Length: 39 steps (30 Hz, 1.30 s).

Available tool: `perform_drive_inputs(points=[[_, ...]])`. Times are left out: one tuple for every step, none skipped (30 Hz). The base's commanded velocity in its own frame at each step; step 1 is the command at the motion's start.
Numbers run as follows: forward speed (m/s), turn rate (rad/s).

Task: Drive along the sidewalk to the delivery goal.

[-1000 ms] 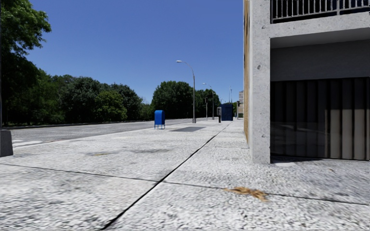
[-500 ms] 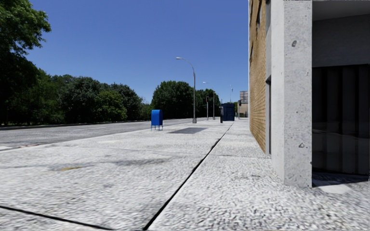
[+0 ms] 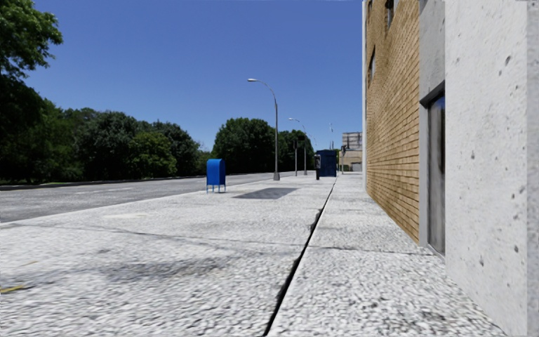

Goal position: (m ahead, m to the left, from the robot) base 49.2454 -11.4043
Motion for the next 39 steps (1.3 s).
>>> perform_drive_inputs(points=[[2.0, -0.4], [2.0, -0.41], [2.0, -0.41], [2.0, -0.41], [2.0, -0.41], [2.0, -0.41], [2.0, -0.42], [2.0, -0.42], [2.0, -0.42], [2.0, -0.42], [2.0, -0.42], [2.0, -0.42], [2.0, -0.42], [2.0, -0.42], [2.0, -0.42], [2.0, -0.42], [2.0, -0.42], [2.0, -0.42], [2.0, -0.42], [2.0, -0.42], [2.0, -0.42], [2.0, -0.42], [2.0, -0.42], [2.0, -0.42], [2.0, -0.42], [2.0, -0.42], [2.0, -0.42], [2.0, -0.42], [2.0, 0.0], [2.0, 0.0], [2.0, 0.0], [2.0, 0.0], [2.0, 0.0], [2.0, 0.0], [2.0, 0.0], [2.0, 0.0], [2.0, 0.0], [2.0, 0.0], [2.0, 0.0]])
